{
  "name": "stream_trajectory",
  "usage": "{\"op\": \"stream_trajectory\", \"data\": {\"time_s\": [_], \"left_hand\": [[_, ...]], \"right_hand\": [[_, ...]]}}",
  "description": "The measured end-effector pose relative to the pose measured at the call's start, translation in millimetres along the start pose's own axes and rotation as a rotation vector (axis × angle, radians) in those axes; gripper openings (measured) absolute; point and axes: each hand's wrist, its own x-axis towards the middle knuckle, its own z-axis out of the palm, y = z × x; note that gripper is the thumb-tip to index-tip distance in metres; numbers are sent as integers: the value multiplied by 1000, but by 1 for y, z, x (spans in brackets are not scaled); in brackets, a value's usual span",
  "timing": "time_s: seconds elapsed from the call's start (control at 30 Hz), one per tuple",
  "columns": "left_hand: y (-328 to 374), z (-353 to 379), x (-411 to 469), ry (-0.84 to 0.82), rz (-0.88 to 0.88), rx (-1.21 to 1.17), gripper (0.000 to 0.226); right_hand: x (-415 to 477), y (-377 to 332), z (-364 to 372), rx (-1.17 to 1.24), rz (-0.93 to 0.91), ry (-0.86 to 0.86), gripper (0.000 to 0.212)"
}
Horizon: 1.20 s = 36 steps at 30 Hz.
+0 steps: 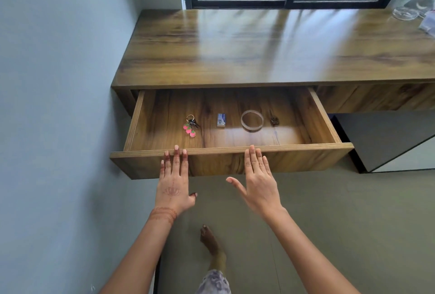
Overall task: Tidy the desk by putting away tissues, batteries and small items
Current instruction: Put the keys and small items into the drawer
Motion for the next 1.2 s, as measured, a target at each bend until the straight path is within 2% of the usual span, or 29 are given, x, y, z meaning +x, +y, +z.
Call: {"op": "stream_trajectory", "data": {"time_s": [0.3,0.6,1.07,1.2], "left_hand": [[-9,-8,99,48,8,-22,111],[-25,1,159,59,46,-4,138],[-30,-4,216,111,62,26,138],[-31,-8,221,155,73,28,131]], "right_hand": [[99,6,2,-11,11,-28,84],[156,11,8,13,19,-7,86],[212,15,13,-7,4,17,88],[222,22,14,-10,-46,100,78]]}}
